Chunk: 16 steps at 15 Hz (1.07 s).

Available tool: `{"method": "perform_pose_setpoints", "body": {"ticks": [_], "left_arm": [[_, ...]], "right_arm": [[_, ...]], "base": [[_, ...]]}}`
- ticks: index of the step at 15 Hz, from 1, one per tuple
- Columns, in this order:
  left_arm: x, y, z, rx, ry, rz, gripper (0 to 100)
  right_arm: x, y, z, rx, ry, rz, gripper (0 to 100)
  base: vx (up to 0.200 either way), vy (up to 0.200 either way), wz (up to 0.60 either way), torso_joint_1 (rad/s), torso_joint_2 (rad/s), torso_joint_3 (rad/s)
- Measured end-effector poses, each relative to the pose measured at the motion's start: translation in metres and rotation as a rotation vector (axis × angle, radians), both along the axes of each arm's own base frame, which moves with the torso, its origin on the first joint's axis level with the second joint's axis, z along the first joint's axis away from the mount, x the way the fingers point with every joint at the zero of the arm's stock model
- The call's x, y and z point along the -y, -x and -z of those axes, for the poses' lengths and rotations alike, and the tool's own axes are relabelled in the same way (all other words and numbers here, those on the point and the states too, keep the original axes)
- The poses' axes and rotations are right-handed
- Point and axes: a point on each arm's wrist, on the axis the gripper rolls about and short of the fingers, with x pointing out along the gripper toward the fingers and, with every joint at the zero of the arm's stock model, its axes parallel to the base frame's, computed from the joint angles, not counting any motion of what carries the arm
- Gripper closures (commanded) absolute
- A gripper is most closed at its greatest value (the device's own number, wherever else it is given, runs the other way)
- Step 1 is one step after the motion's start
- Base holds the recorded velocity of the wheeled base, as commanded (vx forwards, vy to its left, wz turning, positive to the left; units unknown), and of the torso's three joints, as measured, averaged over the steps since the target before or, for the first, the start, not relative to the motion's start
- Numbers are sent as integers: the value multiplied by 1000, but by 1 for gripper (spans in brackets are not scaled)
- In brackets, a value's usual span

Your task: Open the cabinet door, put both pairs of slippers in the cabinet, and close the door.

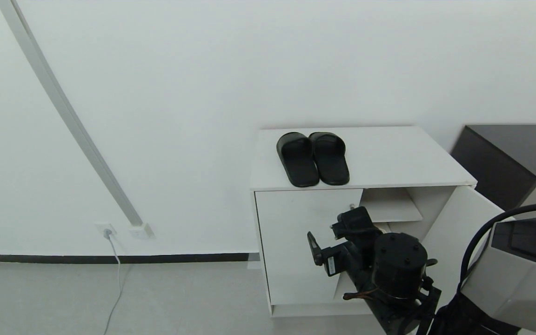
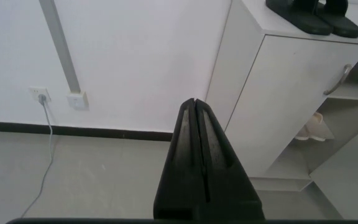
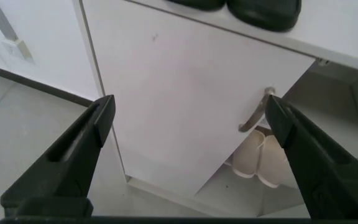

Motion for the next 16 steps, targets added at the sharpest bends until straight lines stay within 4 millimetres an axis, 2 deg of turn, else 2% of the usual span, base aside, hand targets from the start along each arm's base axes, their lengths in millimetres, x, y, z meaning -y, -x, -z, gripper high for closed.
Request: {"method": "perform_pose_setpoints", "body": {"ticks": [6,11,14,16], "left_arm": [[0,0,0,0,-1,1,100],[0,0,0,0,-3,1,100],[0,0,0,0,-5,2,100],[0,0,0,0,-6,3,100]], "right_arm": [[2,2,0,9,4,-5,0],[-4,-5,-5,24,34,-48,0],[-15,-23,-18,-114,65,-23,0],[-20,-31,-45,-190,14,37,0]], "base": [[0,0,0,169,-365,-194],[0,0,0,8,-16,-10],[0,0,0,0,0,0],[0,0,0,0,0,0]]}}
